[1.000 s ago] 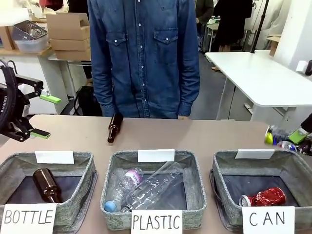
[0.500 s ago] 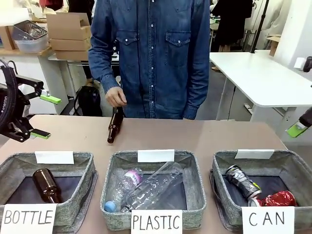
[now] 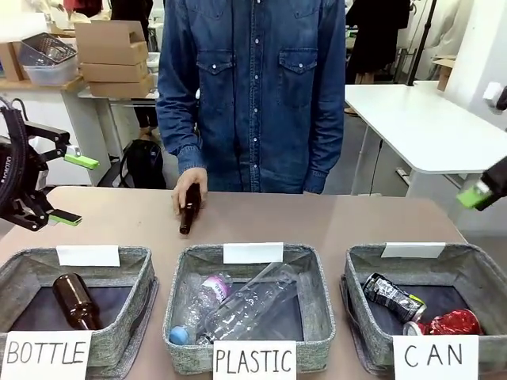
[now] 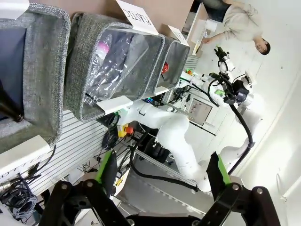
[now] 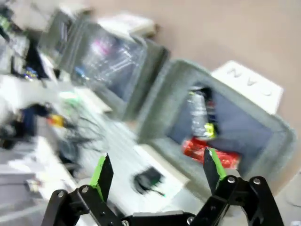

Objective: Sort the can waste into the basket.
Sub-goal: Pick up the can waste from the table and place it in the right Fabric basket.

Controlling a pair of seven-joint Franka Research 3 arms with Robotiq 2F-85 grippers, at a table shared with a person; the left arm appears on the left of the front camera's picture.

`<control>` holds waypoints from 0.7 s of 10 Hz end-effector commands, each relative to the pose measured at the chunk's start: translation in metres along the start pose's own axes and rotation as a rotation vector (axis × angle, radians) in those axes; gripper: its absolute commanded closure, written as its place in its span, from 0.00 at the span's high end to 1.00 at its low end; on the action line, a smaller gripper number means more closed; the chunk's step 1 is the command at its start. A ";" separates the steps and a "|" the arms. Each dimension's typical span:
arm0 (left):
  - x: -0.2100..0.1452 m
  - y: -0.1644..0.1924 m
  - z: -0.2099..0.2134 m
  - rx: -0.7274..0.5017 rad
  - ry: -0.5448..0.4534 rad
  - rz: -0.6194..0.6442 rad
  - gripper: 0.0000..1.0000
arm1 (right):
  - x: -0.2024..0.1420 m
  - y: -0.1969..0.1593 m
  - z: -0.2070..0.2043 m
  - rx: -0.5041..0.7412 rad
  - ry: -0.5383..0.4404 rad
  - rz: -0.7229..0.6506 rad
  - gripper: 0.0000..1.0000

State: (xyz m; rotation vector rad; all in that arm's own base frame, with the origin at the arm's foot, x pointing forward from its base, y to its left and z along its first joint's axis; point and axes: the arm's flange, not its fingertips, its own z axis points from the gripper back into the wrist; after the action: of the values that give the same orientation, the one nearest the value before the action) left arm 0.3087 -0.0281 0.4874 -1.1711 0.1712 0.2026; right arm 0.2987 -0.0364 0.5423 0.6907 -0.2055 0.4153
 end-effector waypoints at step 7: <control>-0.003 -0.002 -0.002 -0.018 0.006 -0.005 1.00 | 0.009 -0.001 0.033 0.258 -0.068 -0.183 1.00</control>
State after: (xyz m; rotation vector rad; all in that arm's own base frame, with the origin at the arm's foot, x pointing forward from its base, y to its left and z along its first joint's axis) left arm 0.3087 -0.0285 0.4874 -1.1705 0.1720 0.2021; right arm 0.3110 -0.0532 0.5726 0.9937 -0.1334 0.2251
